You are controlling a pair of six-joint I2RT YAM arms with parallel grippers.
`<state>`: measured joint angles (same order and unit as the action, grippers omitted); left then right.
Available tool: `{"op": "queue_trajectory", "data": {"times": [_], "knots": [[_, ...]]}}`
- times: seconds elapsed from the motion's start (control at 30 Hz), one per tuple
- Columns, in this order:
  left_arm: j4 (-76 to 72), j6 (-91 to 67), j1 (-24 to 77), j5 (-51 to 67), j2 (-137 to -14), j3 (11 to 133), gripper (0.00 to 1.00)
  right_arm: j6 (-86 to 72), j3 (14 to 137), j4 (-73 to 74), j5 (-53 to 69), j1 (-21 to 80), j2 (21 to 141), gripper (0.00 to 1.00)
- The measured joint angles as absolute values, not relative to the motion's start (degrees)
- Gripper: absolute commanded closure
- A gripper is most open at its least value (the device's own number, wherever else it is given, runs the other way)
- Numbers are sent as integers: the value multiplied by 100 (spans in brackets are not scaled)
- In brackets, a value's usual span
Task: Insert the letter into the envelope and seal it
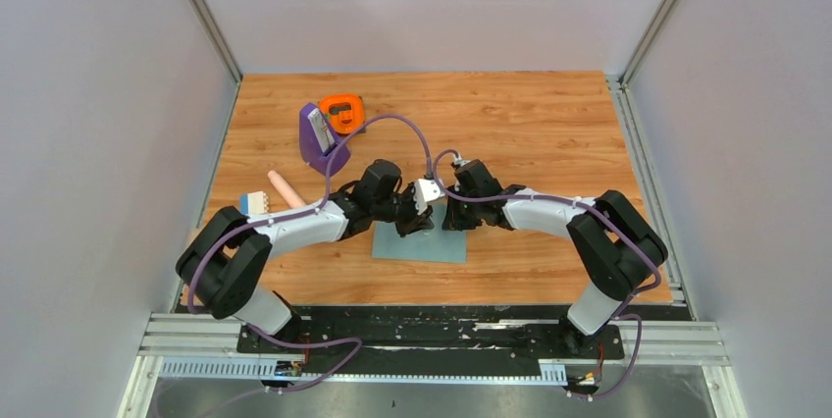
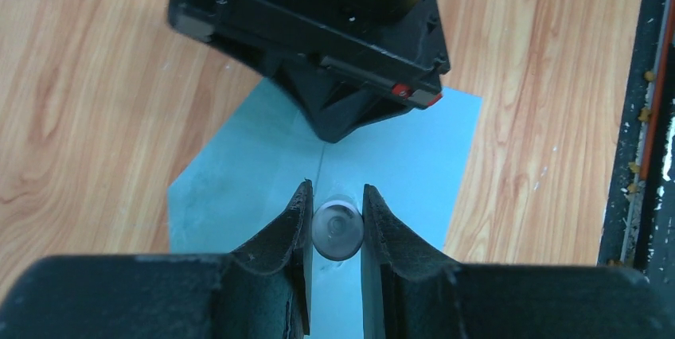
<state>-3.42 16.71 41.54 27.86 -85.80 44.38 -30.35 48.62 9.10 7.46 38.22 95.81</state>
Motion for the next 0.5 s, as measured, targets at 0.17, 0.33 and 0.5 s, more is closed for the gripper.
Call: {"op": "queue_trajectory", "data": {"times": [0.17, 0.33, 0.5], "knots": [[-635, 1629, 4327, 2818, -8958, 4442, 100, -3041, 4864, 913, 775, 3824, 9590, 100], [-794, 1638, 4344, 2740, -9124, 4447, 100, -3057, 4869, 906, 801, 3813, 9596, 100], [-810, 1673, 4355, 2552, -9115, 4447, 100, -3055, 4869, 897, 797, 3813, 9596, 100]]}}
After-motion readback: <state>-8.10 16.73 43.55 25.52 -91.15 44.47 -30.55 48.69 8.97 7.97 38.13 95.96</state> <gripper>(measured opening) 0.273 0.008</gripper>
